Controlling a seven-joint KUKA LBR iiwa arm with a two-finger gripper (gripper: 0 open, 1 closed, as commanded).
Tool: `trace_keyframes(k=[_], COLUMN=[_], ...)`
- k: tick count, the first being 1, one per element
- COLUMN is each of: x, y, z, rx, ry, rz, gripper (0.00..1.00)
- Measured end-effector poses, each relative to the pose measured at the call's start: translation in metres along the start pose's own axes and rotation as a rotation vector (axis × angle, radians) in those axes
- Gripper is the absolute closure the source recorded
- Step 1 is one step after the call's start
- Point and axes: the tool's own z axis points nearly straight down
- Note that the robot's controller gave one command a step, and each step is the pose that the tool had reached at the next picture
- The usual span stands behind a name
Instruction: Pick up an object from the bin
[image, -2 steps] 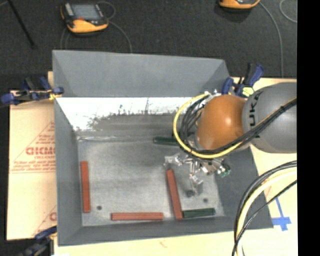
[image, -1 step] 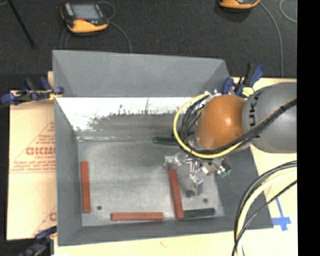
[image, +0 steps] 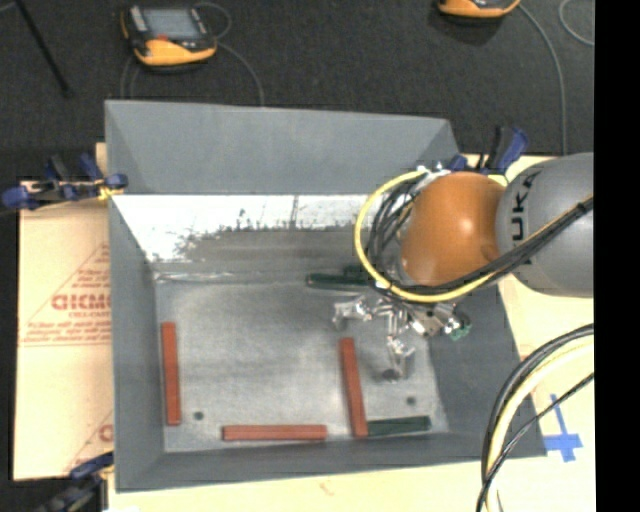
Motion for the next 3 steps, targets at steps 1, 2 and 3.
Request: trace_keyframes(k=[1,2,3], x=[0.0002,0.0002,0.0003], y=[0.0450,0.0450,0.0450], z=[0.0203,0.0203,0.0198], rx=[0.000,0.000,0.000], ry=[-0.003,-0.003,-0.003], rz=[-0.375,-0.374,-0.375], gripper=[1.00,1.00,1.00])
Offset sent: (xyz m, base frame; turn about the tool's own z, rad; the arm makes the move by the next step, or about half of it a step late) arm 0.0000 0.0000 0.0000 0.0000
